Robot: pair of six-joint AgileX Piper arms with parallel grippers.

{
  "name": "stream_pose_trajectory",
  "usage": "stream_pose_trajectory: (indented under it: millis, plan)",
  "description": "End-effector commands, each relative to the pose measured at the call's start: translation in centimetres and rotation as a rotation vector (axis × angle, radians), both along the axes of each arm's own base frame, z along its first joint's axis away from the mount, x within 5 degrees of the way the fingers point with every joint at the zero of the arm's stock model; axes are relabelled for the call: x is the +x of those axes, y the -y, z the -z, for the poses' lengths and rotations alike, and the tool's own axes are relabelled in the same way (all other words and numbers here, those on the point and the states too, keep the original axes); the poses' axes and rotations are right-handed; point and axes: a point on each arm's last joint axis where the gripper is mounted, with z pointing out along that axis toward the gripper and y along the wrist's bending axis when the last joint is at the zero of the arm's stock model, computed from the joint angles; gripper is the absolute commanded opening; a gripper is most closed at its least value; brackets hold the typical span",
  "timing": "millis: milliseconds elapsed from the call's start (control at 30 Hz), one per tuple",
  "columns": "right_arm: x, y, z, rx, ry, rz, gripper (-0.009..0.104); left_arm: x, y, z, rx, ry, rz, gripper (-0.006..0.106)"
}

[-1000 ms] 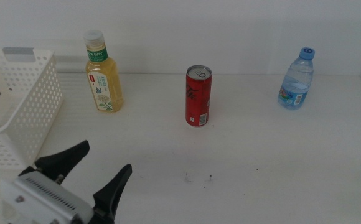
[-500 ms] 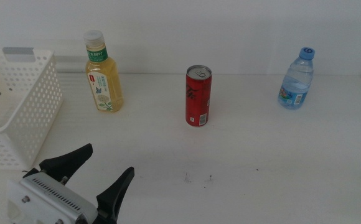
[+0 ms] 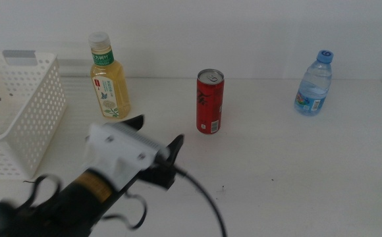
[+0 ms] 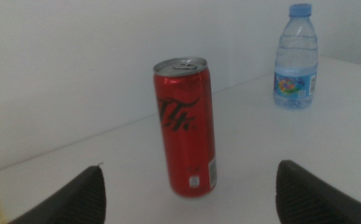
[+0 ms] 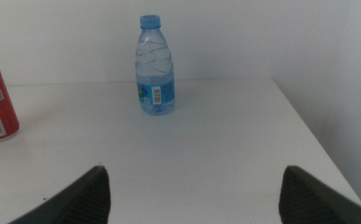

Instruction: Use arms to grab the bottles and put them into the dustbin to the left of the table.

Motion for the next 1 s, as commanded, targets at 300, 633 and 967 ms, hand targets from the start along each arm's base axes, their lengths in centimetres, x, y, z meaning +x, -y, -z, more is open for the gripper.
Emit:
stream_pose_trajectory:
  millis: [300, 633, 967]
  plan:
    - [0.0, 0.1, 0.0, -0.015, 0.009, 0.007, 0.077, 8.5, 4.5, 2.4, -0.088, -0.031, 0.017, 0.094]
    - [0.0, 0.1, 0.0, -0.015, 0.009, 0.007, 0.077, 11.8, 6.6, 5.9, -0.113, -0.095, 0.011, 0.094]
    - [0.0, 0.1, 0.0, -0.015, 0.009, 0.007, 0.077, 14.3, 8.1, 7.2, -0.114, -0.121, 0.005, 0.094]
